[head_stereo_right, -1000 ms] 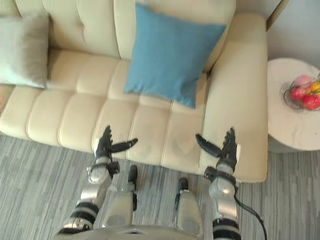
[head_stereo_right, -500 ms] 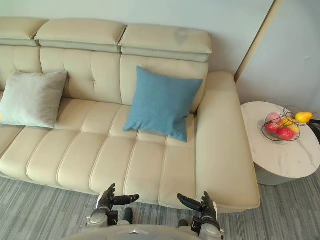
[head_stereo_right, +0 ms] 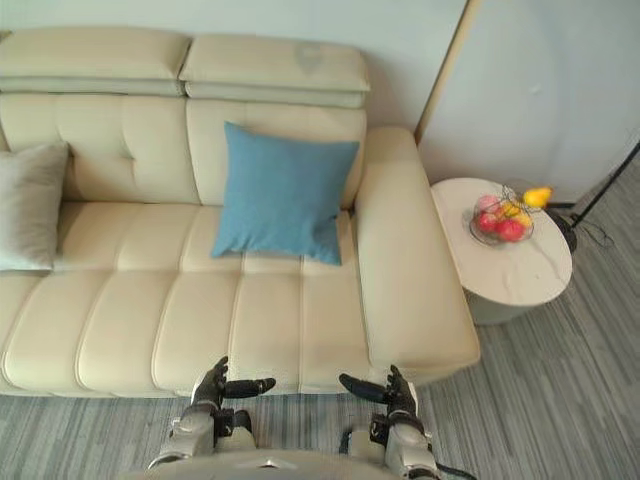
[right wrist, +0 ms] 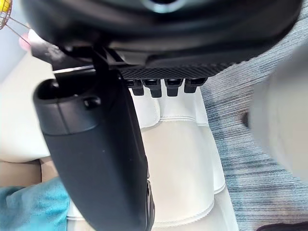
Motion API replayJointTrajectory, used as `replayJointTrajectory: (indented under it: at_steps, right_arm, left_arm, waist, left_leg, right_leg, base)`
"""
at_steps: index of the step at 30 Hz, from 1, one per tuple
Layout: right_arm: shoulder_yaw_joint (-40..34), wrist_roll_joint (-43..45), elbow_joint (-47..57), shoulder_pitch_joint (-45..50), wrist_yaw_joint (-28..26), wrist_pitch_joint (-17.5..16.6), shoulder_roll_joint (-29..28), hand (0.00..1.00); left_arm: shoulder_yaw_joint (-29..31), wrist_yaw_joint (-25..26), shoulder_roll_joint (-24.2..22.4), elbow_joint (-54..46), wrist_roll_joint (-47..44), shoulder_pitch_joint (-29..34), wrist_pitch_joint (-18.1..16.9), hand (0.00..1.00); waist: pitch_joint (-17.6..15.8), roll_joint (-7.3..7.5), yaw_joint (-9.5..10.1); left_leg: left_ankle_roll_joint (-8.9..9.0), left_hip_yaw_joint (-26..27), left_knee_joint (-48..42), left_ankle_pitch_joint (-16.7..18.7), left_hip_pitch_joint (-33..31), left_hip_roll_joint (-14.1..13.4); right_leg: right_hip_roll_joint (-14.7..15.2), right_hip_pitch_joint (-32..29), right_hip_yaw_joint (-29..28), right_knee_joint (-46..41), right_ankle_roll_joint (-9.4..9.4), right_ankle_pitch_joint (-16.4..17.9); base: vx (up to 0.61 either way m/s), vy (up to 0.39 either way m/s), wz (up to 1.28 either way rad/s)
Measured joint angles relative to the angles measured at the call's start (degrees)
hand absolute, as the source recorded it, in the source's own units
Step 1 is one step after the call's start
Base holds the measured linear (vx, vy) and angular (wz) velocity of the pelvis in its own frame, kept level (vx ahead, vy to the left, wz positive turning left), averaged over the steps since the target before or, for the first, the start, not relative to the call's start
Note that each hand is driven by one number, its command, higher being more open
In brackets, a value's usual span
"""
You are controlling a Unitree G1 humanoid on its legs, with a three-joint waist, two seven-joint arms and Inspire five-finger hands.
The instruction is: Pick up cushions and gather them together orderly.
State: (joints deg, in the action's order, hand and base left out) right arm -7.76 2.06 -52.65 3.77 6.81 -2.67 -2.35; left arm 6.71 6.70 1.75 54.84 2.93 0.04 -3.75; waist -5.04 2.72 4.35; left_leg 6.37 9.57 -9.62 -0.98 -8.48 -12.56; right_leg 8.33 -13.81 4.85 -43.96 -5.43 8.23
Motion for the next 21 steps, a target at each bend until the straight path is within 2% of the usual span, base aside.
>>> replayJointTrajectory:
  at_steps: [1, 2, 3, 4, 5, 6, 7, 8, 9, 13, 15, 16, 17, 19, 20, 21]
  right_arm:
    - [0.02, -0.14, -0.08, 0.03, -0.01, 0.03, -0.08, 1.0]
    - [0.05, -0.91, -0.07, -0.29, 0.05, 0.02, -0.16, 1.0]
    - [-0.07, -1.12, -0.08, -1.16, 0.16, 0.0, 0.27, 1.0]
    - [-0.14, -1.26, 0.01, -1.41, 0.41, -0.05, 0.53, 1.0]
    - [-0.15, -1.3, 0.18, -1.8, 1.03, -0.17, 0.92, 1.0]
    - [-0.12, -1.29, 0.23, -2.5, 1.52, -0.18, 1.04, 1.0]
    - [-0.09, -1.28, 0.2, -2.82, 1.59, -0.17, 1.17, 1.0]
    - [-0.02, -1.28, 0.24, -2.92, 2.02, -0.19, 1.41, 1.0]
    - [0.1, -1.26, 0.16, -1.96, 2.43, -0.13, 1.24, 1.0]
    - [2.45, -1.22, 0.15, -0.98, 2.8, -0.11, 1.86, 1.0]
    - [2.75, -1.2, 0.21, -1.03, 2.87, -0.13, 1.87, 1.0]
    - [2.77, -1.19, 0.11, -1.02, 2.9, -0.1, 1.97, 1.0]
    - [2.79, -1.18, 0.05, -0.82, 2.92, -0.03, 2.3, 1.0]
    - [3.31, -1.03, -0.25, -0.75, 2.9, 0.18, 2.51, 1.0]
    - [3.49, -0.99, -0.28, -0.92, 2.62, 0.17, 2.29, 1.0]
    - [2.98, -0.99, -0.38, -1.0, 2.49, 0.16, 1.83, 1.0]
  left_arm:
    - [0.19, 0.06, 0.15, -0.39, -0.02, 0.14, -0.01, 1.0]
    - [0.86, 0.2, 0.25, -1.12, -0.02, 0.42, -0.01, 1.0]
    - [1.32, 0.4, -0.11, -1.33, -0.06, 0.2, 0.02, 1.0]
    - [1.42, 0.41, -0.51, -1.32, -0.06, 0.29, 0.04, 1.0]
    - [1.22, 0.41, -1.07, -1.32, -0.05, 0.76, 0.03, 1.0]
    - [0.62, 0.2, -0.73, -1.09, -0.15, 0.68, 0.18, 1.0]
    - [0.49, 0.19, -0.72, -0.95, -0.15, 0.53, 0.18, 1.0]
    - [0.34, 0.19, -0.84, -0.6, -0.14, 0.28, 0.19, 1.0]
    - [0.25, 0.09, -0.84, -0.61, -0.11, 0.51, 0.15, 1.0]
    - [0.26, 0.11, -0.91, -0.77, -0.1, 1.39, 0.03, 1.0]
    - [0.31, 0.09, -0.74, -0.75, -0.05, 1.18, 0.01, 1.0]
    - [0.39, 0.09, -0.16, -0.75, -0.1, 0.77, 0.03, 1.0]
    - [0.27, 0.23, -0.47, -0.72, -0.05, 0.82, 0.05, 1.0]
    - [0.23, 0.37, -0.43, -0.74, -0.03, 1.44, 0.07, 1.0]
    - [-0.1, 0.35, -0.33, -0.76, 0.01, 1.16, 0.07, 1.0]
    - [-0.26, 0.35, 0.16, -0.71, 0.07, 0.93, 0.1, 1.0]
  waist:
    - [0.15, 0.26, 0.12]
    - [0.36, 0.98, 0.56]
    - [0.2, 0.57, 1.02]
    - [0.15, -0.08, 1.47]
    - [0.22, -1.25, 2.13]
    - [0.14, -1.26, 2.93]
    - [-0.11, -1.65, 3.04]
    - [-1.23, -3.29, 3.03]
    - [-1.5, -3.71, 3.02]
    - [-1.47, -4.07, 2.99]
    - [-1.62, -3.45, 3.01]
    - [-1.78, -3.37, 3.0]
    - [-1.72, -3.6, 2.87]
    - [-1.21, -3.56, 2.66]
    - [-0.79, -3.18, 2.5]
    - [-0.67, -2.32, 2.14]
  left_leg:
    - [0.14, -0.62, -0.86, -0.09, -0.74, 0.2]
    - [0.47, -1.07, -2.39, -0.35, -2.28, 0.57]
    - [0.54, -1.55, -2.89, -0.97, -3.62, 0.25]
    - [-0.1, -1.91, -2.62, -1.65, -4.53, -0.37]
    - [-0.66, -2.0, -2.23, -2.81, -5.84, -1.07]
    - [0.44, -1.97, -1.89, -4.68, -7.78, -1.38]
    - [0.75, -2.19, -1.63, -5.26, -8.21, -1.72]
    - [0.7, -3.23, -0.5, -6.94, -8.21, -3.07]
    - [0.75, -4.14, 0.86, -8.32, -7.53, -3.42]
    - [0.55, -4.2, 4.7, -8.22, -6.68, -3.64]
    - [0.43, -4.2, 3.87, -5.82, -7.79, -2.9]
    - [0.05, -5.31, -5.66, -5.64, -10.66, -1.38]
    - [-0.57, -5.13, -8.57, -2.4, -10.85, -0.69]
    - [-1.14, -5.31, -6.61, -3.15, -10.89, 0.21]
    - [-0.37, -5.31, -2.26, -5.13, -9.92, 1.22]
    - [-0.85, -5.12, -2.31, -3.24, -10.22, 2.48]
  right_leg:
    - [0.55, 0.66, -0.14, -2.61, -0.14, -0.09]
    - [0.82, 2.26, -0.41, -1.3, -1.6, 1.27]
    - [-0.38, 3.32, 0.33, 2.41, -2.78, 3.64]
    - [-1.54, 4.52, 1.19, 6.16, -2.67, 4.76]
    - [-2.57, 7.27, 2.55, 12.53, -1.44, 7.08]
    - [-3.31, 8.26, 3.65, 18.16, 0.93, 9.56]
    - [-3.87, 8.52, 3.9, 19.47, 1.68, 9.99]
    - [-5.61, 9.46, 5.09, 21.14, 2.51, 8.92]
    - [-6.02, 10.11, 6.39, 21.28, 2.87, 8.67]
    - [-6.64, 10.04, 7.92, 21.99, 3.58, 7.47]
    - [-5.84, 10.0, 8.89, 24.57, 4.12, 5.31]
    - [-4.89, 9.69, 9.44, 24.98, 3.63, 4.52]
    - [-4.72, 9.83, 9.53, 24.96, 3.28, 4.36]
    - [-4.48, 10.02, 9.61, 26.08, 2.31, 3.45]
    - [-4.08, 10.07, 10.13, 28.45, 2.33, 1.8]
    - [-2.78, 10.09, 10.81, 29.92, 1.95, 0.66]
  base:
    - [-0.07, -0.197, 0.51]
    - [-0.13, -0.237, 0.22]
    - [-0.16, -0.235, 0.13]
    - [-0.18, -0.226, 0.03]
    - [-0.23, -0.267, 0.01]
    - [-0.19, -0.224, 0.01]
    - [-0.28, -0.214, 0.12]
    - [-0.26, -0.094, 0.33]
    - [-0.26, -0.094, 0.39]
    - [-0.17, 0.007, 0.22]
    - [-0.12, 0.108, 0.16]
    - [-0.05, 0.131, 0.15]
    - [-0.06, 0.13, 0.25]
    - [-0.05, 0.083, 0.25]
    - [-0.06, 0.17, 0.21]
    - [-0.06, 0.193, 0.15]
